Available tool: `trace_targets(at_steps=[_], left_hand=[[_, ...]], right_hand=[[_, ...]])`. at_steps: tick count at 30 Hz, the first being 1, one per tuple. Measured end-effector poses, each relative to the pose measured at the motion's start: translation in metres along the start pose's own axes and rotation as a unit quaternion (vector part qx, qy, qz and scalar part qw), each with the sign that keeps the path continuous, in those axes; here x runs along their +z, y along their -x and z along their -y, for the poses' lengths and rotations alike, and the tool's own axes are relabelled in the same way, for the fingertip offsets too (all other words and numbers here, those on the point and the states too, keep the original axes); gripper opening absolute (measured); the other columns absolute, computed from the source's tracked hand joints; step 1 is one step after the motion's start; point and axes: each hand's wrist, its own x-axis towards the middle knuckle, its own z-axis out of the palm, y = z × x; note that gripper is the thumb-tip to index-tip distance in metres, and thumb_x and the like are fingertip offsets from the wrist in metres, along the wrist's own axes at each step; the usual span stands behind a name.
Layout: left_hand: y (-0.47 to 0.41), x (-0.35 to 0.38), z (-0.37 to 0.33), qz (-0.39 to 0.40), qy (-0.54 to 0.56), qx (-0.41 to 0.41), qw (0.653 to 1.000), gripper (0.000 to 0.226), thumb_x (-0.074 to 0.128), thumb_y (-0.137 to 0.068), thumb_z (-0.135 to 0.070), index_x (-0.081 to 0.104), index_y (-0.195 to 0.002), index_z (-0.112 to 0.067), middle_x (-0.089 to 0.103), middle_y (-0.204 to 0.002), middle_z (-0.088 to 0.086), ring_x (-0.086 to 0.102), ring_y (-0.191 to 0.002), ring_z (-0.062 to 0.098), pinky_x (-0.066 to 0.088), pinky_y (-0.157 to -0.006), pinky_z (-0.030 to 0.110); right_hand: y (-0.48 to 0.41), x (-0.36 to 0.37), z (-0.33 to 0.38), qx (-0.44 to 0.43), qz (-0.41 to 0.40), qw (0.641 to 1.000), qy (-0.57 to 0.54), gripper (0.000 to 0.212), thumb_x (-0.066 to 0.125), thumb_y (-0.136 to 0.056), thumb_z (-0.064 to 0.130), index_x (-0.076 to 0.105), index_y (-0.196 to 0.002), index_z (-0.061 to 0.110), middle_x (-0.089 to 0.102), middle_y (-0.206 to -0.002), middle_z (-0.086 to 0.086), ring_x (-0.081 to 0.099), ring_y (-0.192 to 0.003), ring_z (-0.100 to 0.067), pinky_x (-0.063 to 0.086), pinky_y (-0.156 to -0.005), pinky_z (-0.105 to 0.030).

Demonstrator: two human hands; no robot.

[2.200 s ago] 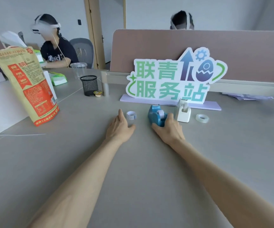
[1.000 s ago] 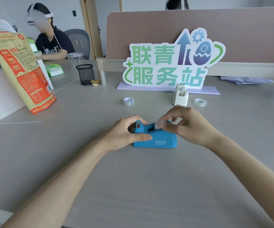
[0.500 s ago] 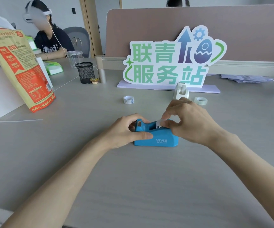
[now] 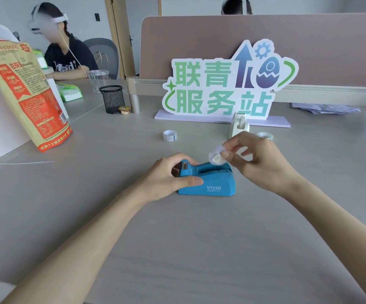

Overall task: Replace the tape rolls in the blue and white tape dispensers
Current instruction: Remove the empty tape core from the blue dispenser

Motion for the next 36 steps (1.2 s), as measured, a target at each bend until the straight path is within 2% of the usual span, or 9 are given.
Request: trace_targets(at_steps=[5, 8, 11, 16, 20, 24, 26, 30, 36], left_hand=[[-0.021, 0.006, 0.005, -0.035, 0.025, -0.002, 0.999, 0.040, 0.075, -0.061, -0.052, 0.061, -0.094, -0.037, 0.065, -0.096, 0.013, 0.057, -0.079, 0.014, 0.053, -0.075, 0.048], [-0.038, 0.007, 0.006, -0.056, 0.014, -0.011, 0.998, 0.045, 0.073, -0.062, -0.054, 0.057, -0.099, -0.032, 0.060, -0.088, 0.005, 0.054, -0.078, 0.017, 0.048, -0.068, 0.039], [-0.056, 0.008, 0.007, -0.074, 0.002, -0.010, 0.997, 0.036, 0.073, -0.079, -0.040, 0.054, -0.108, -0.028, 0.061, -0.107, 0.010, 0.060, -0.093, 0.028, 0.051, -0.080, 0.038], [-0.072, 0.006, 0.008, -0.086, -0.003, -0.042, 0.995, 0.048, 0.068, -0.087, -0.033, 0.048, -0.131, -0.028, 0.052, -0.131, 0.002, 0.055, -0.115, 0.018, 0.045, -0.102, 0.034], [-0.065, 0.013, 0.006, -0.130, -0.015, -0.053, 0.990, 0.068, 0.072, -0.084, -0.032, 0.039, -0.142, -0.023, 0.044, -0.130, -0.009, 0.045, -0.125, 0.011, 0.037, -0.107, 0.029], [-0.033, 0.021, -0.002, -0.317, -0.039, 0.066, 0.945, 0.014, 0.063, -0.089, -0.020, 0.057, -0.100, -0.025, 0.057, -0.103, -0.009, 0.054, -0.096, 0.012, 0.045, -0.087, 0.025], [-0.015, 0.026, -0.011, -0.271, 0.018, 0.061, 0.960, 0.007, 0.060, -0.092, -0.021, 0.057, -0.089, -0.027, 0.059, -0.088, -0.012, 0.053, -0.081, 0.009, 0.043, -0.077, 0.019], [-0.011, 0.031, -0.016, -0.030, 0.012, -0.006, 0.999, 0.025, 0.061, -0.091, -0.039, 0.064, -0.112, -0.026, 0.066, -0.106, -0.014, 0.060, -0.096, 0.009, 0.046, -0.090, 0.023], [-0.005, 0.025, -0.018, -0.023, -0.066, 0.048, 0.996, 0.010, 0.071, -0.085, -0.028, 0.070, -0.095, -0.026, 0.065, -0.083, -0.010, 0.052, -0.065, -0.002, 0.039, -0.063, 0.012]], right_hand=[[0.007, 0.012, -0.003, 0.047, -0.073, 0.992, -0.094, 0.006, 0.063, -0.090, 0.025, 0.066, -0.090, 0.020, 0.070, -0.093, 0.014, 0.062, -0.086, -0.008, 0.046, -0.068, -0.016], [0.015, 0.021, -0.007, 0.059, -0.089, 0.987, -0.122, 0.008, 0.062, -0.090, 0.028, 0.067, -0.089, 0.021, 0.071, -0.095, 0.014, 0.062, -0.084, -0.006, 0.045, -0.067, -0.015], [0.021, 0.025, -0.011, 0.075, -0.093, 0.981, -0.155, 0.010, 0.063, -0.090, 0.031, 0.067, -0.090, 0.023, 0.072, -0.091, 0.012, 0.063, -0.084, -0.009, 0.046, -0.067, -0.019], [0.022, 0.032, -0.021, 0.117, -0.050, 0.970, -0.206, 0.013, 0.064, -0.090, 0.031, 0.069, -0.089, 0.019, 0.073, -0.086, 0.005, 0.068, -0.082, -0.023, 0.054, -0.076, -0.040], [0.020, 0.034, -0.026, 0.156, -0.031, 0.955, -0.250, 0.014, 0.063, -0.091, 0.026, 0.070, -0.089, 0.013, 0.071, -0.080, -0.006, 0.063, -0.071, -0.012, 0.051, -0.071, -0.028], [0.018, 0.037, -0.028, 0.165, -0.021, 0.947, -0.275, 0.016, 0.063, -0.091, 0.024, 0.070, -0.090, 0.010, 0.069, -0.078, -0.002, 0.062, -0.066, -0.003, 0.049, -0.065, -0.013], [0.018, 0.037, -0.027, 0.160, -0.016, 0.945, -0.284, 0.015, 0.064, -0.090, 0.024, 0.070, -0.089, 0.011, 0.069, -0.078, 0.002, 0.062, -0.068, -0.004, 0.047, -0.063, -0.010], [0.021, 0.035, -0.027, 0.126, 0.006, 0.956, -0.266, 0.009, 0.067, -0.089, 0.025, 0.071, -0.088, 0.017, 0.073, -0.086, -0.002, 0.061, -0.079, -0.014, 0.049, -0.074, -0.027], [0.020, 0.037, -0.032, 0.070, 0.058, 0.983, -0.157, 0.008, 0.066, -0.089, 0.017, 0.067, -0.096, 0.014, 0.068, -0.085, 0.011, 0.061, -0.074, -0.003, 0.045, -0.069, -0.017]])
